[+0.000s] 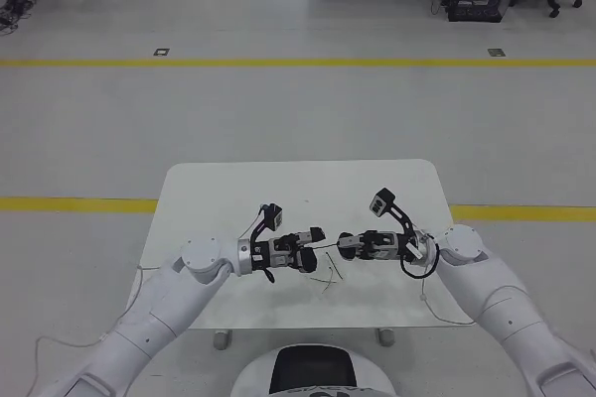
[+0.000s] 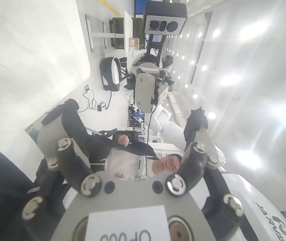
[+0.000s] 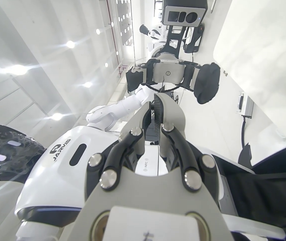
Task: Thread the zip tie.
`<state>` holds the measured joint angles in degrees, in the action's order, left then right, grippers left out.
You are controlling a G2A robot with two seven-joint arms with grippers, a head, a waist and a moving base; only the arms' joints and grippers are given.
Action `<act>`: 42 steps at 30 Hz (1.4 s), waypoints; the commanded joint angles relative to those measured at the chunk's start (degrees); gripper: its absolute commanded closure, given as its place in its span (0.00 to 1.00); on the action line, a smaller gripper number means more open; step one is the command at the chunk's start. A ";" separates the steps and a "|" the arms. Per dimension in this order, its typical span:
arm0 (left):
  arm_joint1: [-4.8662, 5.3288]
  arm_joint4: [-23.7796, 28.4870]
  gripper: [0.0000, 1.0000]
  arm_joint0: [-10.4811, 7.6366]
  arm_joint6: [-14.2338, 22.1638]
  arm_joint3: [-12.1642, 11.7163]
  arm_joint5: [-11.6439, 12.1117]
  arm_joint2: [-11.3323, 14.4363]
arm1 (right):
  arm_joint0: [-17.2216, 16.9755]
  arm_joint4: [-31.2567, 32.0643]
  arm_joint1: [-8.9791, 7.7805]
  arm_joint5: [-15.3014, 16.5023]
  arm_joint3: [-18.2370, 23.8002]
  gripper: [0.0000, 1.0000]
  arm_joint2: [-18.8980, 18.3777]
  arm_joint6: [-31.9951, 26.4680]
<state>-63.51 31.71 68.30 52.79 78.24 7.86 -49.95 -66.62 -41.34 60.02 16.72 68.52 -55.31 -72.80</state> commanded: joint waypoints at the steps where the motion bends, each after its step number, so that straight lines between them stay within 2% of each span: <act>1: 0.02 0.13 0.00 0.03 0.09 0.15 0.01 0.02 | 0.05 0.23 0.08 -0.13 -0.04 1.00 -0.01 0.05; 5: 0.02 1.07 0.00 -0.03 1.24 0.21 -0.07 0.19 | 0.08 0.38 0.27 -0.34 -0.06 1.00 0.06 -0.05; 26: -0.17 2.35 0.00 -1.35 1.24 -1.34 -0.11 0.88 | 0.61 0.55 1.19 -0.30 -1.40 1.00 -0.09 -1.45; 42: -0.12 2.83 0.00 -1.40 1.60 -1.48 0.02 1.12 | 0.79 1.05 1.67 -0.58 -1.76 1.00 -0.52 -1.99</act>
<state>-63.63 34.54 66.91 54.39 76.76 7.89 -48.84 -65.82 -40.34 61.66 16.15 66.74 -55.86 -74.82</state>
